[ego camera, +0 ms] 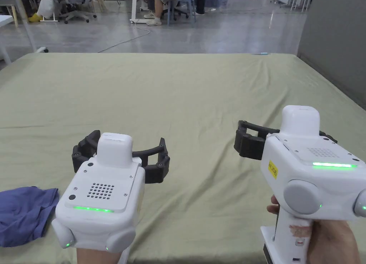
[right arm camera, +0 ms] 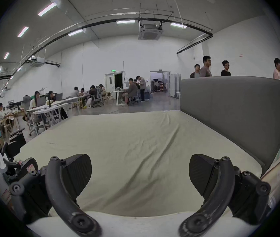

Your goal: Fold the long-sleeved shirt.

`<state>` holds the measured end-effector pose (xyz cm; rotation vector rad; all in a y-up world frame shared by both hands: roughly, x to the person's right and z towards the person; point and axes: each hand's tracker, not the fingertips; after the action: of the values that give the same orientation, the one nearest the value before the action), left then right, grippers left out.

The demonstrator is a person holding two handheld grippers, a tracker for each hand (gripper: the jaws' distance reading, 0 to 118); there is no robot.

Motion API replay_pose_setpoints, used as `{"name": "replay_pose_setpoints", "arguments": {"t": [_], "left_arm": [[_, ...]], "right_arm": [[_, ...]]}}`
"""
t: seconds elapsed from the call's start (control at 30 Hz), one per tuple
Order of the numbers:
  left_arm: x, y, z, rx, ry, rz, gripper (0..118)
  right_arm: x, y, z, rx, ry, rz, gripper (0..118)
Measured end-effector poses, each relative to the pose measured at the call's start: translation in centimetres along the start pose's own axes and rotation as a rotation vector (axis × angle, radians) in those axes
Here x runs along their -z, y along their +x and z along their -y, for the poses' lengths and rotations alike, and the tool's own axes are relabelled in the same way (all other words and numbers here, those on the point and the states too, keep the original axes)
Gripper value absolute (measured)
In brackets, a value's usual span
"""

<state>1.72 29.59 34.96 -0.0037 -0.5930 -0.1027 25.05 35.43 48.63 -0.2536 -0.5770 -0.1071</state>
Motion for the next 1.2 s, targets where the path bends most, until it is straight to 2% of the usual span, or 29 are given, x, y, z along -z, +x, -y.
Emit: {"name": "replay_pose_setpoints", "arguments": {"t": [0.07, 0.13, 0.2, 0.23, 0.33, 0.57, 0.77, 0.9, 1.1, 1.17, 1.2], "left_arm": [[0.0, 0.1, 0.1, 0.004, -0.002, 0.001, 118], [0.0, 0.1, 0.2, 0.006, -0.004, 0.001, 118], [0.0, 0.1, 0.2, 0.007, -0.005, 0.003, 118], [0.0, 0.1, 0.2, 0.008, -0.004, 0.0, 118], [0.0, 0.1, 0.2, 0.003, -0.002, -0.002, 118], [-0.2, 0.2, 0.1, -0.002, -0.001, 0.002, 118], [-0.2, 0.1, 0.2, 0.001, -0.004, -0.001, 118], [-0.2, 0.2, 0.3, -0.001, -0.004, -0.013, 118], [-0.2, 0.3, 0.2, 0.004, -0.018, -0.021, 118], [-0.2, 0.3, 0.1, 0.009, -0.02, -0.027, 118], [-0.2, 0.3, 0.1, 0.016, -0.015, -0.032, 118]], "right_arm": [[0.1, 0.2, 0.3, 0.011, 0.016, 0.011, 114], [0.0, 0.1, 0.5, 0.014, 0.037, 0.079, 114], [-0.2, 0.3, 0.3, 0.018, 0.002, 0.077, 114], [-0.2, 0.3, 0.3, 0.011, -0.051, 0.096, 114], [0.3, 0.1, 0.6, -0.018, -0.033, 0.112, 114], [0.3, 0.6, 1.7, -0.014, 0.01, 0.091, 114], [0.4, 0.7, 2.5, -0.068, 0.069, 0.097, 114], [0.4, 0.9, 2.5, -0.076, 0.06, 0.077, 114], [0.4, 0.5, 2.8, -0.135, 0.137, 0.139, 114], [0.3, 0.9, 3.0, -0.141, 0.152, 0.104, 114], [0.2, 1.3, 3.0, -0.131, 0.154, 0.052, 114]]}}
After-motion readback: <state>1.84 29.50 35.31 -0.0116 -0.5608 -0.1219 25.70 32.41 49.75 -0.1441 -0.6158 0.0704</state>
